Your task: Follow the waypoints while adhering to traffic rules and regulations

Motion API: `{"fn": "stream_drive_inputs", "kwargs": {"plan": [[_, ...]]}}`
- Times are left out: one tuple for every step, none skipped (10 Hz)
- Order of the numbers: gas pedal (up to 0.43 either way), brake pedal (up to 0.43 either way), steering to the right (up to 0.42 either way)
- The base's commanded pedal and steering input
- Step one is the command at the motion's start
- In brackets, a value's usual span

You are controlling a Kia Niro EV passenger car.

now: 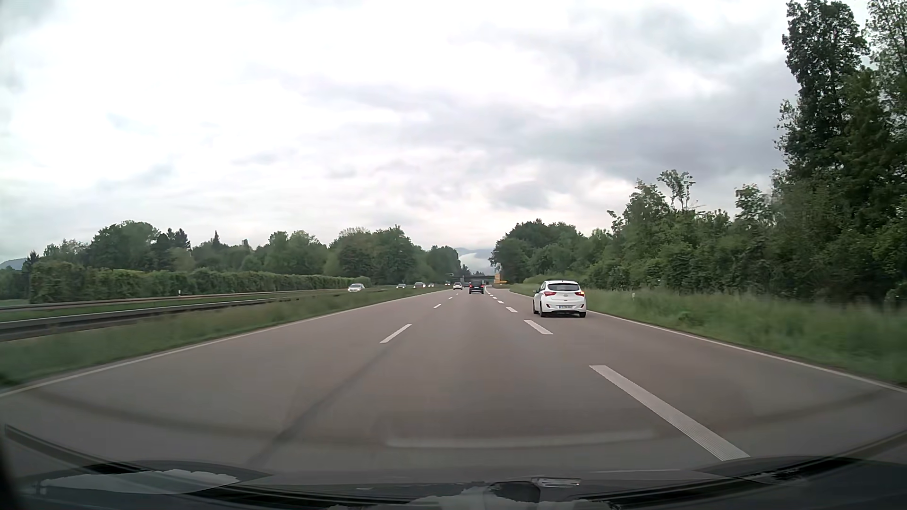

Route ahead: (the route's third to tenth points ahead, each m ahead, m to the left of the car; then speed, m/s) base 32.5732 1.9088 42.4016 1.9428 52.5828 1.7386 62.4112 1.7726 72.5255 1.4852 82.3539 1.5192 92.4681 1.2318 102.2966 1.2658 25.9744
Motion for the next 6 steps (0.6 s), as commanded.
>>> {"fn": "stream_drive_inputs", "kwargs": {"plan": [[0.130, 0.000, 0.001], [0.130, 0.000, 0.001], [0.130, 0.000, 0.001], [0.130, 0.000, 0.001], [0.130, 0.000, 0.001], [0.130, 0.000, 0.001]]}}
